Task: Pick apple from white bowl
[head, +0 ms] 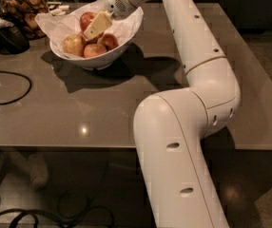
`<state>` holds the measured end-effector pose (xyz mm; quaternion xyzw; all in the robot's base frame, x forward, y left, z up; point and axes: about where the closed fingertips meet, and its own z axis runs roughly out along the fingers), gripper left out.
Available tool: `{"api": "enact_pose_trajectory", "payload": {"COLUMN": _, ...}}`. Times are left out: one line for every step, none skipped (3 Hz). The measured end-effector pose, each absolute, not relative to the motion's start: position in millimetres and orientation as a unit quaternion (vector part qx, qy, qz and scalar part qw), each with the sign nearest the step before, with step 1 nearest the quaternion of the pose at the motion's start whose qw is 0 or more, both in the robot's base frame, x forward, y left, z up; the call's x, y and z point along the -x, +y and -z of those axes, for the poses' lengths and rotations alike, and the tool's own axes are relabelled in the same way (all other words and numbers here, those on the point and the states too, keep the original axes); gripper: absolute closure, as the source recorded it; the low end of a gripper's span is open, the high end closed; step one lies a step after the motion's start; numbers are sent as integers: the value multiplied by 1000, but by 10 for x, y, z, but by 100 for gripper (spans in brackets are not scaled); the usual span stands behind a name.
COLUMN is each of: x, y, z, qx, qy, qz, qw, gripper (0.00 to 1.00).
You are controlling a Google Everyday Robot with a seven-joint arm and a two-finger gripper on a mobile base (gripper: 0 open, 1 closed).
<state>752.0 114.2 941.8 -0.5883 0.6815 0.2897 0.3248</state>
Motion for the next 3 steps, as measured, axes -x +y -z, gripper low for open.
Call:
{"api": "enact_pose_trajectory", "payload": {"x": -7436, "y": 1149, "z": -9658, "qx": 586, "qy": 685, "qz": -277, "qw": 333, "gripper": 100}}
{"api": "enact_pose_trajectory", "payload": {"x": -7250, "y": 1209, "z": -9916, "qx": 588, "qy": 674, "qz": -285, "qw": 345, "gripper": 100}}
{"api": "enact_pose_trajectory", "payload": {"x": -6989, "y": 1320, "z": -10063, "qx": 595, "qy": 658, "qz": -305, "qw": 347, "gripper": 100}}
